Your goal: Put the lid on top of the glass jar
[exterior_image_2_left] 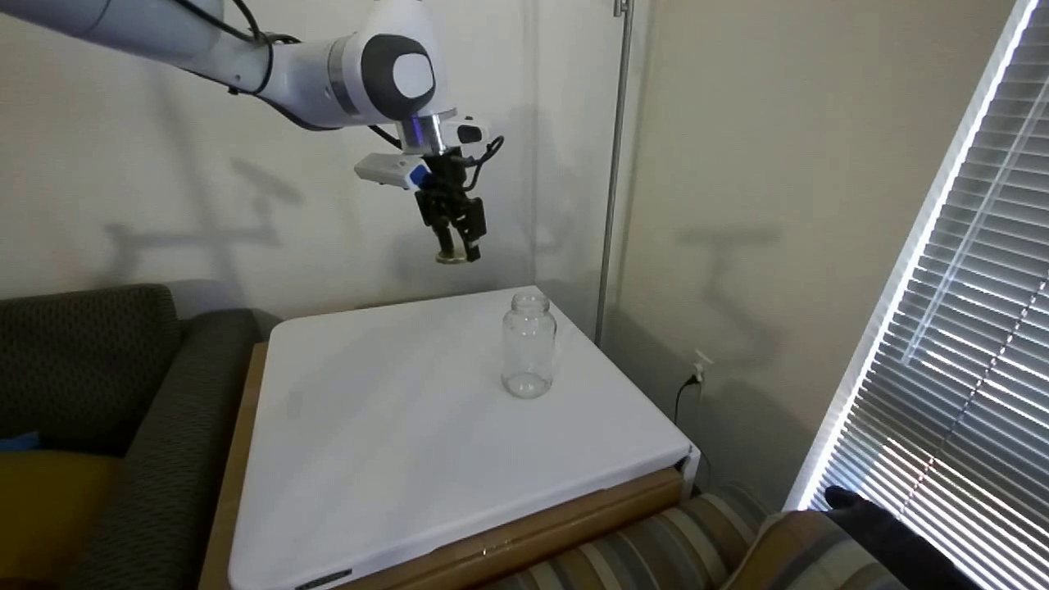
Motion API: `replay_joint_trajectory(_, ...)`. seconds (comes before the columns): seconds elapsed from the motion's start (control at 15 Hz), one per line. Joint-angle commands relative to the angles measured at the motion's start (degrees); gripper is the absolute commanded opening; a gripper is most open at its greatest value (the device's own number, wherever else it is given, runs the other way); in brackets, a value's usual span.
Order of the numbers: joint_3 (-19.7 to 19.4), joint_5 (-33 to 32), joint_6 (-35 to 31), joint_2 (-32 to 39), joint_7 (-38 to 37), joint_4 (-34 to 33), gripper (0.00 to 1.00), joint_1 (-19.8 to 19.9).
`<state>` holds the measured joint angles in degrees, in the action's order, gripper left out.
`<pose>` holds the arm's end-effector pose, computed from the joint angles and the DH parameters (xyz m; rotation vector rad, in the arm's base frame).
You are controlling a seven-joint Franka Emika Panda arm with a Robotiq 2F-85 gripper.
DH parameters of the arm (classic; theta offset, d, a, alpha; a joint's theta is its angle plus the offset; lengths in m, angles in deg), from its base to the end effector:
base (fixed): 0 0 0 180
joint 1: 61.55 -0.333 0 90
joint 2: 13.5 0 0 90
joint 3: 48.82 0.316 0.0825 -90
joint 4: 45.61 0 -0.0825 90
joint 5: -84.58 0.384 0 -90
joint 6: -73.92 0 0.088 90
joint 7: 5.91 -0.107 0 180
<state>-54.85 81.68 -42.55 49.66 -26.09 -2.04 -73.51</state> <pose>0.8063 0.1233 0.2823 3.0234 -0.2490 0.3067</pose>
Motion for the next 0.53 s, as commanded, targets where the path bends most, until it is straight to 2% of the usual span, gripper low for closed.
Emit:
replay_joint_trajectory(0.0,-0.5,-0.1,2.0,-0.3,1.9,-1.7,0.47,2.2)
replay_joint_trajectory(0.47,-0.9,0.4,3.2,0.0,1.1,-3.5,0.47,5.5)
